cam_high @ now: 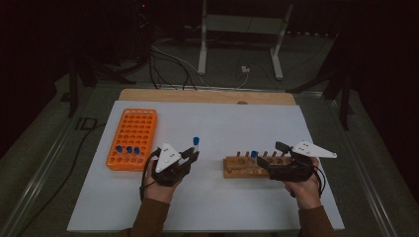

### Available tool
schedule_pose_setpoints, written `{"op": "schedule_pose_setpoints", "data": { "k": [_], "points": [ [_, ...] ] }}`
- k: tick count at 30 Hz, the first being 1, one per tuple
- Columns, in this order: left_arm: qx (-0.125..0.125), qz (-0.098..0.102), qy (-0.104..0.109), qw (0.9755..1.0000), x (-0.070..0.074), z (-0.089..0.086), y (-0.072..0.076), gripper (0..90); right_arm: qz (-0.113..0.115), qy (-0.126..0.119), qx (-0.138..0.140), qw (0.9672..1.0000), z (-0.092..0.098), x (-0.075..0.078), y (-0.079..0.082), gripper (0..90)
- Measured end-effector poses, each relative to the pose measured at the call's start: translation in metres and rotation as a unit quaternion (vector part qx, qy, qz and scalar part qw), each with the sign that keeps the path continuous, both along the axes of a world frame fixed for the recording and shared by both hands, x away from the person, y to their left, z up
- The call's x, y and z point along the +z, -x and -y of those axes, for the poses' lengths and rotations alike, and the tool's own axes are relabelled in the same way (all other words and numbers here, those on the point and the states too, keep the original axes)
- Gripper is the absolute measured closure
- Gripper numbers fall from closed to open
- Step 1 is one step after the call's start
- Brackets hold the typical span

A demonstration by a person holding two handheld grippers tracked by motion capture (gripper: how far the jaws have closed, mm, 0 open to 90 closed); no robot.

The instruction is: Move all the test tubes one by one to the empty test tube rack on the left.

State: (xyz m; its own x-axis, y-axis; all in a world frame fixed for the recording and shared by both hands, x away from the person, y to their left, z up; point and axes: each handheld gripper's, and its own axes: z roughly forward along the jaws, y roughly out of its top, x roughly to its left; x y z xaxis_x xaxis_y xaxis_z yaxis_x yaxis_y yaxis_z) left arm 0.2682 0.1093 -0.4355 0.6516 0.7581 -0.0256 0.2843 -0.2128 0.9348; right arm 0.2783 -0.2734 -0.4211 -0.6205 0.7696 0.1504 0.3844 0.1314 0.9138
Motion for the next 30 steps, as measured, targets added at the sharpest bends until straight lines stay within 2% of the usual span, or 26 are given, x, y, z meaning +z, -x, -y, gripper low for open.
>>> {"op": "schedule_pose_setpoints", "data": {
  "k": [5,10,12,20,26,30],
  "points": [
    [0.031,0.002,0.006,0.9995,-0.002,-0.028,0.003,77.3,0.002,0.002,-0.004,1.0,0.001,0.001,0.0,2.4],
    [0.063,0.003,0.013,0.9979,-0.002,-0.054,0.007,77.3,0.002,0.002,-0.008,1.0,0.003,0.0,0.0,1.6],
    [0.077,0.006,0.01,0.997,-0.001,-0.064,0.009,77.3,0.002,0.001,-0.009,1.0,0.003,0.0,0.0,1.6],
    [0.126,0.015,0.019,0.9918,0.004,-0.103,0.016,77.2,0.003,0.002,-0.008,1.0,0.003,0.0,0.001,1.6],
    [0.149,0.017,0.021,0.9884,0.004,-0.123,0.022,77.1,0.002,0.001,-0.008,1.0,0.003,0.0,0.001,1.7],
    [0.158,0.016,0.023,0.9871,0.005,-0.132,0.026,77.2,0.003,0.0,-0.009,1.0,0.004,0.001,0.001,1.7]
  ]
}}
